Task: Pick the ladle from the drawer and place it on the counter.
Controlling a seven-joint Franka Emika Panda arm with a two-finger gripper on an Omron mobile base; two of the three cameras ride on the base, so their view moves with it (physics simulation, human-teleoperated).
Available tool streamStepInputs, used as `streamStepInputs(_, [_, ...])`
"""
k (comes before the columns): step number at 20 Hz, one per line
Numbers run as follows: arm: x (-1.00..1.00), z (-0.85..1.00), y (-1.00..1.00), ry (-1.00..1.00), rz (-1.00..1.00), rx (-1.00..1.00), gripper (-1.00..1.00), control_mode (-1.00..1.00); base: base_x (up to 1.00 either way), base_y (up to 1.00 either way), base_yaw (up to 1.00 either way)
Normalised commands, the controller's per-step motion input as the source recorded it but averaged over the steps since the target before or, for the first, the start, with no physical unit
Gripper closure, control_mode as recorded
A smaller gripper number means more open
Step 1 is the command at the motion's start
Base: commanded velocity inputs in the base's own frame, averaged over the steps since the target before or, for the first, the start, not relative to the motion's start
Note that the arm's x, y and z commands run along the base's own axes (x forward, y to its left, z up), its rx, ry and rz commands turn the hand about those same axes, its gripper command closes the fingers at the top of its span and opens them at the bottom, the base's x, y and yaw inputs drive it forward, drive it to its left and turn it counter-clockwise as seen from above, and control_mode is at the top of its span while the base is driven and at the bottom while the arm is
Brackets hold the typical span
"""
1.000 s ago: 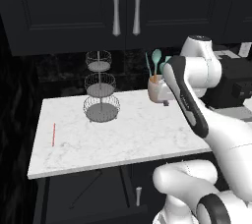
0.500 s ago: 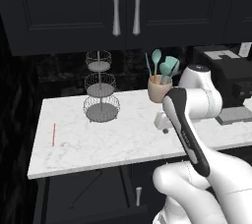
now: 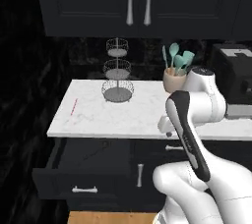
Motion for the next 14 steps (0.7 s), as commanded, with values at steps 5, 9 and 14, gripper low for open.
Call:
streamStepInputs(5, [0.0,0.0,0.0,0.0,0.0,0.0,-1.0,1.0,-0.41,-0.29,0.93])
streamStepInputs(9, [0.0,0.0,0.0,0.0,0.0,0.0,-1.0,1.0,-0.05,-0.05,1.0])
streamStepInputs(14, [0.0,0.0,0.0,0.0,0.0,0.0,-1.0,1.0,-0.19,-0.7,0.61])
